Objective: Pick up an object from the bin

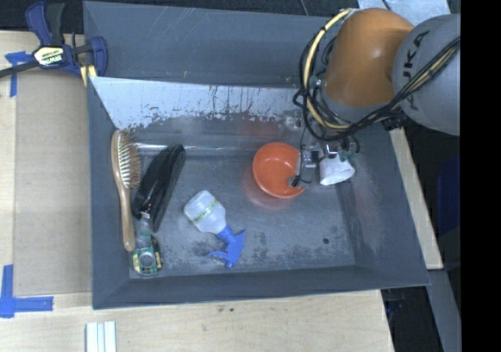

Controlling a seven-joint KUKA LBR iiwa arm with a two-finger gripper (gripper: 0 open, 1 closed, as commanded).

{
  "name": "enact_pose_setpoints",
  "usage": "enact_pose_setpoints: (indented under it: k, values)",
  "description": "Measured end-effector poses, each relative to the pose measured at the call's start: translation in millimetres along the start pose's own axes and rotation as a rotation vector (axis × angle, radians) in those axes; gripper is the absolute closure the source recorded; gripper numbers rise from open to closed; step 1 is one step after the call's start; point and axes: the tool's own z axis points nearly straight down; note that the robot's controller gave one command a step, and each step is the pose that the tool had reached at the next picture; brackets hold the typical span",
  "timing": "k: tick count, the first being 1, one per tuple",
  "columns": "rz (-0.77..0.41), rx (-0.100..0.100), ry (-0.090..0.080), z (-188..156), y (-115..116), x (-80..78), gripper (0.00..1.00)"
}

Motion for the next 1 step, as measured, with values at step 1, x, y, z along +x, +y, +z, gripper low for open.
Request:
enact_pose_setpoints:
  k: [1]
  values:
    - [0.000, 0.000, 0.000, 0.0, 0.0, 0.0, 0.00]
